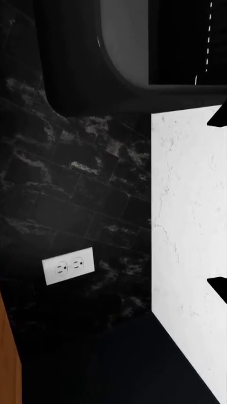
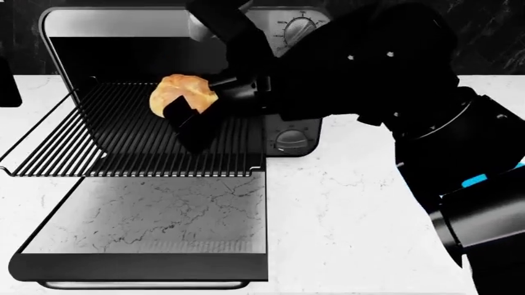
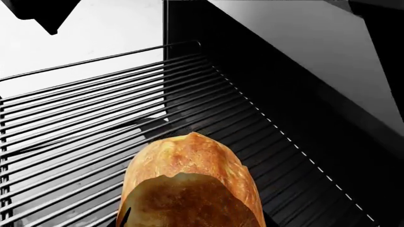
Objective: Place the bread on the rack of the toaster oven.
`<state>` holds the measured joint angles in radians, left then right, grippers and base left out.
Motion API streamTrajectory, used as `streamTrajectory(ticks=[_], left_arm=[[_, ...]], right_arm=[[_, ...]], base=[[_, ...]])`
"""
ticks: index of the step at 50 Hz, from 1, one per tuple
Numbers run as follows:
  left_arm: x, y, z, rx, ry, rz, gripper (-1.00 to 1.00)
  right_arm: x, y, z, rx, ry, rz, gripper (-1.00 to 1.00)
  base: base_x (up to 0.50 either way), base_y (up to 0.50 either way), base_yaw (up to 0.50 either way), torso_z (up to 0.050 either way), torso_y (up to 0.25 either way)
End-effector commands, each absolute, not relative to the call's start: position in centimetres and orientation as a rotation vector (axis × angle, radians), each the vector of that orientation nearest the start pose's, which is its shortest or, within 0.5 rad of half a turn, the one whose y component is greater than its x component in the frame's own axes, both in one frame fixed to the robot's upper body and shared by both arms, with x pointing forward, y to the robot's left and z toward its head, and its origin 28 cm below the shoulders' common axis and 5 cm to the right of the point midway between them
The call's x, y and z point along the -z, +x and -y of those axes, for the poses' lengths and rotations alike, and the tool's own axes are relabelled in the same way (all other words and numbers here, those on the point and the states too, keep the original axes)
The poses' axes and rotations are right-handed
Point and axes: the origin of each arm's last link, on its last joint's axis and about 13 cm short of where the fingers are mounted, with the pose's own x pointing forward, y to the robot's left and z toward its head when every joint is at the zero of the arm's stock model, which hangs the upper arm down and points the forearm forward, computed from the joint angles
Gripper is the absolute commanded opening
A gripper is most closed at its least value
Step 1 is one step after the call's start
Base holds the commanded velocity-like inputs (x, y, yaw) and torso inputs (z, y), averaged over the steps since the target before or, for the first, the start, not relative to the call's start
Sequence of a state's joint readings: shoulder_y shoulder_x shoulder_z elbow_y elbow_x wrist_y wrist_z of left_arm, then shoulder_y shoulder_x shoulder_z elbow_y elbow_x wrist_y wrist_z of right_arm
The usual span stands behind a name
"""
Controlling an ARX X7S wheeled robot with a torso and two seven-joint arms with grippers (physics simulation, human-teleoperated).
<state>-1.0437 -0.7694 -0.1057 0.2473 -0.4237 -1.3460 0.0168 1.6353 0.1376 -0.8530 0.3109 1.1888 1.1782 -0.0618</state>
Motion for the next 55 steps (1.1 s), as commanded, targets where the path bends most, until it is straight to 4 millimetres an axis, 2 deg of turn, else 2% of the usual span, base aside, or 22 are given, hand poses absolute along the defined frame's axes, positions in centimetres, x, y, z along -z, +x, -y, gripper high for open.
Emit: streamTrajectory(ticks=[1,9,13,14,31,44,55], left_arm=[[-31.1,25.5,-38.5,-0.265,0.161,-0.030,1.00],[-31.1,25.6,-38.5,-0.267,0.159,-0.030,1.00],[-31.2,25.5,-38.5,-0.265,0.159,-0.029,1.00],[-31.2,25.6,-38.4,-0.262,0.159,-0.029,1.00],[-31.2,25.6,-38.4,-0.254,0.165,-0.031,1.00],[-31.4,25.5,-38.3,-0.253,0.168,-0.029,1.00],[-31.5,25.5,-38.3,-0.254,0.172,-0.031,1.00]], right_arm=[[-33.3,33.2,-0.6,-0.990,-0.378,-0.388,-1.00],[-33.0,33.1,-0.6,-0.997,-0.367,-0.397,-1.00],[-33.6,32.9,-0.5,-1.002,-0.374,-0.366,-1.00],[-33.6,32.9,-0.5,-1.005,-0.369,-0.363,1.00],[-34.3,32.4,-0.3,-1.001,-0.368,-0.310,1.00],[-36.2,31.8,0.3,-0.970,-0.358,-0.196,1.00],[-36.3,30.5,1.8,-0.913,-0.323,-0.130,1.00]], base=[[0.00,0.00,0.00,0.000,0.000],[0.00,0.00,0.00,0.000,0.000],[0.00,0.00,0.00,0.000,0.000],[0.00,0.00,0.00,0.000,0.000],[0.00,0.00,0.00,0.000,0.000],[0.00,0.00,0.00,0.000,0.000],[0.00,0.00,0.00,0.000,0.000]])
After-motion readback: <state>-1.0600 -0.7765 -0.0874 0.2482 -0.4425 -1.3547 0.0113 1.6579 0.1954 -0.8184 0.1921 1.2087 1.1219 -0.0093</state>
